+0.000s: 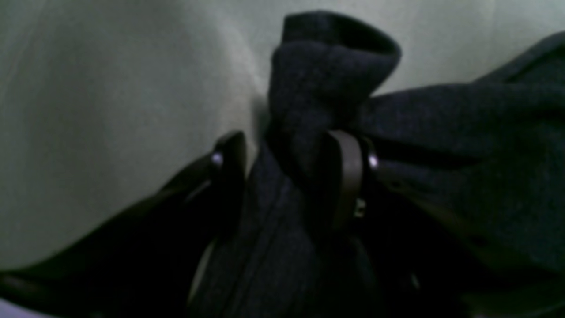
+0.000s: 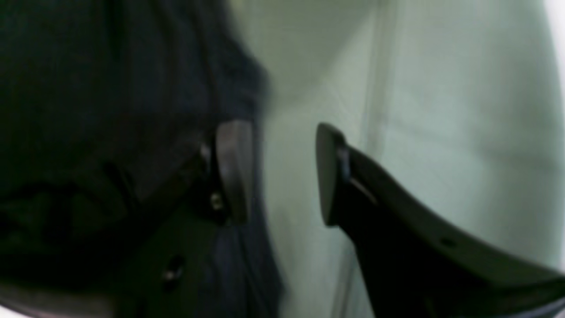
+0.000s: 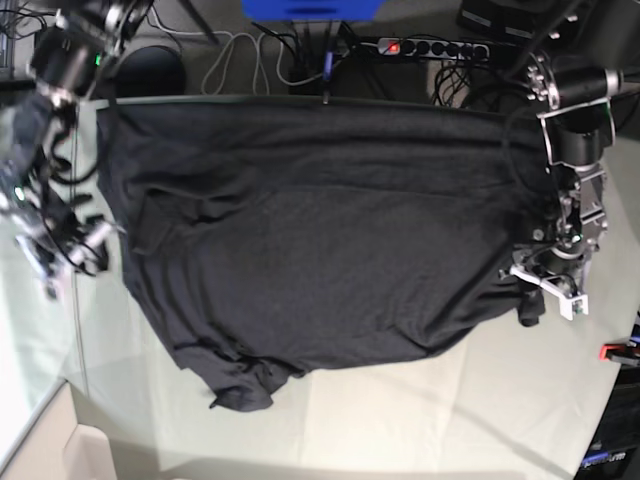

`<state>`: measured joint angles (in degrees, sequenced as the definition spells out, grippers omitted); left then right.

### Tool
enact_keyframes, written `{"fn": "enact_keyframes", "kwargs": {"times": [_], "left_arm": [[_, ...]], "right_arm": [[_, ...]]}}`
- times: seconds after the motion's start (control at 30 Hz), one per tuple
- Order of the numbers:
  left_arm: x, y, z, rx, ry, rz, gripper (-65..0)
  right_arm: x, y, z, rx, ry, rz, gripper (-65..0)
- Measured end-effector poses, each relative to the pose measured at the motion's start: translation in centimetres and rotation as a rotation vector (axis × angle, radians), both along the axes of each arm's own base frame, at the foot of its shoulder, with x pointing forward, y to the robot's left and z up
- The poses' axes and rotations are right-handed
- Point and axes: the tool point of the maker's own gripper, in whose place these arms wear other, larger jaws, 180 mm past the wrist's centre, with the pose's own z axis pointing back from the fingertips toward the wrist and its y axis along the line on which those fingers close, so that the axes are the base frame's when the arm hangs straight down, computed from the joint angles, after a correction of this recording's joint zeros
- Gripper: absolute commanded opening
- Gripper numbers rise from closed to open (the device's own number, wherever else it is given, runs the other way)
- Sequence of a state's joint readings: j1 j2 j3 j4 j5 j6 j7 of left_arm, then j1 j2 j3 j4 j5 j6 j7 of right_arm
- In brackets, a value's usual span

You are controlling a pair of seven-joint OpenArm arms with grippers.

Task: Layout the t-shirt on the table in an organized manner, then fold the t-shirt properly
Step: 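Grasp the shirt side with the left gripper and the right gripper, then fold the shirt side with both grippers toward the collar edge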

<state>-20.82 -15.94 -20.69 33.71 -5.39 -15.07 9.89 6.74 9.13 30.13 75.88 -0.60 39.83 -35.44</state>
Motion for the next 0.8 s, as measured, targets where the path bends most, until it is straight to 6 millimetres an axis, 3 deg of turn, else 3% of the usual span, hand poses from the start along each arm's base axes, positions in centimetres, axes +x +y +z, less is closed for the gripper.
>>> {"fn": "enact_keyframes", "kwargs": {"times": [0.17, 0.2, 0.47, 0.63, 0.8], "left_arm": [[0.0, -0.4, -0.1, -0.009, -0.009, -0.006, -63.2], [0.1, -0.4, 0.0, -0.006, -0.011, -0.008, -65.0], [0.0, -0.4, -0.1, -0.008, -0.009, -0.003, -65.0], [0.0, -0.2, 0.0, -0.008, -0.007, -0.001, -65.0], [-0.1, -0.1, 0.0, -0.009, -0.004, 0.002, -65.0]], "right_arm": [[3.8, 2.7, -1.6, 0.064, 0.055, 0.083, -40.5], [4.6, 2.8, -1.7, 0.074, 0.061, 0.089, -40.5], [9.3, 4.9, -0.8, 0.146, -0.009, 0.144, -40.5], [8.0, 5.7, -3.6, 0.194, 0.009, 0.15, -40.5], [7.8, 6.5, -4.7, 0.254, -0.028, 0.134, -40.5]]}}
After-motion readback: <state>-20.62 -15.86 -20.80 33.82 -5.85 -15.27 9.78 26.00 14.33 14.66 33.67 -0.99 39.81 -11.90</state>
